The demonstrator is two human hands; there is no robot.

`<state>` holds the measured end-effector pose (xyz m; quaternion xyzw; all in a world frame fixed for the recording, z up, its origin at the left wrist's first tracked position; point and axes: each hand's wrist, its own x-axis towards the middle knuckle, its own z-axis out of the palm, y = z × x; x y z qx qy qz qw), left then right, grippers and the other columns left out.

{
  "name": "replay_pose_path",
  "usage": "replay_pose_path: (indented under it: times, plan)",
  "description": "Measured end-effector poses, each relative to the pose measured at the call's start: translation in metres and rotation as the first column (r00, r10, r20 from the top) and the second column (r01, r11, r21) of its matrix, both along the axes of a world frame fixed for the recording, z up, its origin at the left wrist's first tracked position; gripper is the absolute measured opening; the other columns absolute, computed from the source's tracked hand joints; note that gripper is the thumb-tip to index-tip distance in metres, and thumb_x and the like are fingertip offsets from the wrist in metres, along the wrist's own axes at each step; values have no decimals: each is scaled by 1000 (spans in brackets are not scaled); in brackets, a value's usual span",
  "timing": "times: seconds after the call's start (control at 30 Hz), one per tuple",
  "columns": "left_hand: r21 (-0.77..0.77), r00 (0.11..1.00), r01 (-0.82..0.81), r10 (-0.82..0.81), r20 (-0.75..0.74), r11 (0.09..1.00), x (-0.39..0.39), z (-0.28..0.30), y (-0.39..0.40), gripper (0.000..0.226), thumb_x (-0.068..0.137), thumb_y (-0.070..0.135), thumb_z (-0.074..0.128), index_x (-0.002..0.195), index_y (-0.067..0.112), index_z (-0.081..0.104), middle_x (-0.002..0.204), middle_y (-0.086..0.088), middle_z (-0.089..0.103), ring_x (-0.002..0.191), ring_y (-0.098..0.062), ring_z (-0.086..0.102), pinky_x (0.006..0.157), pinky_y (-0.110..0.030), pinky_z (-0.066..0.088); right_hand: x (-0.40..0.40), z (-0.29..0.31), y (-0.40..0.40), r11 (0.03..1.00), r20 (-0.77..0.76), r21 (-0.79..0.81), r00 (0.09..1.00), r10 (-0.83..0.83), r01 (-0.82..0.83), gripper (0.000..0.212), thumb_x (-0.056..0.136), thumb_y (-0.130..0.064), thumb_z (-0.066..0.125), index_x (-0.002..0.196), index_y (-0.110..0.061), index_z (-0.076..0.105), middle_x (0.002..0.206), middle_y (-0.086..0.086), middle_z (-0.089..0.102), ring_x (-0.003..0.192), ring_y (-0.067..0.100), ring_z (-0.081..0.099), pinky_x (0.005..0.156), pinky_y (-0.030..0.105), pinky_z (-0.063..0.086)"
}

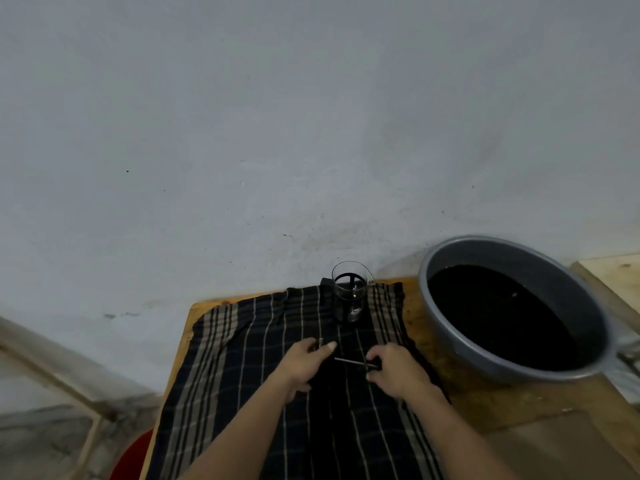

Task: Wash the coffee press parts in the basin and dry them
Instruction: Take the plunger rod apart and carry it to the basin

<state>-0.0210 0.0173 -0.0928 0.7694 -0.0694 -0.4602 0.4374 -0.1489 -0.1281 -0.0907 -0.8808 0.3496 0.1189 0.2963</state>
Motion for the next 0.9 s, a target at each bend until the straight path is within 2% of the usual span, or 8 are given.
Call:
replay_pose_path:
  times: [0.13, 0.23, 0.33, 0.43, 0.5, 0.6, 0.73, 0.9]
  plan:
    - [-43, 996, -15, 19, 83, 999, -18, -1, 4, 41, 95, 36, 56, 131, 16, 55, 110, -2, 66, 93, -16, 64, 70, -28, 52, -8, -11, 25, 988, 26, -130, 996, -81, 84, 21, 92, -16, 59, 109, -24, 69, 118, 0, 61, 102, 17, 62, 81, 28, 53]
    - [-53, 996, -35, 39, 84, 998, -26, 3, 11, 45, 96, 34, 54, 135, 12, 51, 118, -5, 61, 101, -20, 59, 78, -30, 47, -15, -15, 39, 985, -36, -166, 998, -58, 51, 19, 92, -18, 58, 108, -18, 69, 116, 3, 63, 102, 21, 64, 77, 30, 52]
    - [-62, 995, -71, 75, 67, 996, -33, 4, 18, 45, 95, 36, 55, 132, 10, 52, 115, -5, 59, 100, -20, 57, 80, -31, 44, -24, -10, 54, 980, -64, -198, 997, -43, 30, 16, 93, -16, 55, 90, -14, 70, 106, 7, 69, 94, 22, 67, 71, 30, 52]
    - [-100, 990, -130, 134, 42, 987, -37, 9, 23, 39, 95, 37, 56, 121, 9, 60, 101, -3, 64, 86, -17, 60, 75, -30, 48, -35, 2, 57, 983, 39, -170, 997, -61, 67, 19, 92, -17, 56, 79, -23, 68, 93, 3, 70, 84, 18, 66, 66, 27, 51]
    - [-123, 986, -164, 166, 7, 979, -38, 15, 22, 35, 94, 40, 55, 113, 11, 63, 103, -5, 65, 92, -21, 61, 83, -36, 51, -47, 15, 51, 988, 130, -132, 989, -68, 85, 15, 92, -19, 60, 87, -24, 73, 93, -1, 69, 84, 13, 64, 72, 26, 53]
    - [-148, 989, -149, 151, 3, 978, -41, 33, 8, 38, 89, 47, 60, 105, 13, 64, 111, -8, 65, 104, -27, 61, 96, -47, 50, -68, 37, 34, 989, 247, -106, 967, -71, 100, 10, 90, -22, 65, 92, -25, 74, 93, -8, 64, 83, 4, 59, 76, 20, 47]
    - [-208, 999, -41, 41, -5, 977, -45, 60, -20, 52, 82, 50, 68, 109, 7, 64, 115, -11, 67, 103, -26, 64, 79, -38, 56, -92, 71, 10, 982, 358, -156, 933, -43, 105, 11, 88, -20, 68, 96, -22, 76, 84, -16, 59, 77, -4, 53, 82, 19, 47]
    - [-343, 990, -16, -32, -134, 939, -58, 101, -83, 49, 81, 45, 72, 111, 7, 63, 116, -9, 68, 107, -26, 62, 75, -36, 54, -118, 105, -38, 972, 482, -101, 865, -137, 211, 7, 89, -24, 68, 89, -30, 71, 79, -17, 59, 79, 1, 57, 69, 10, 42]
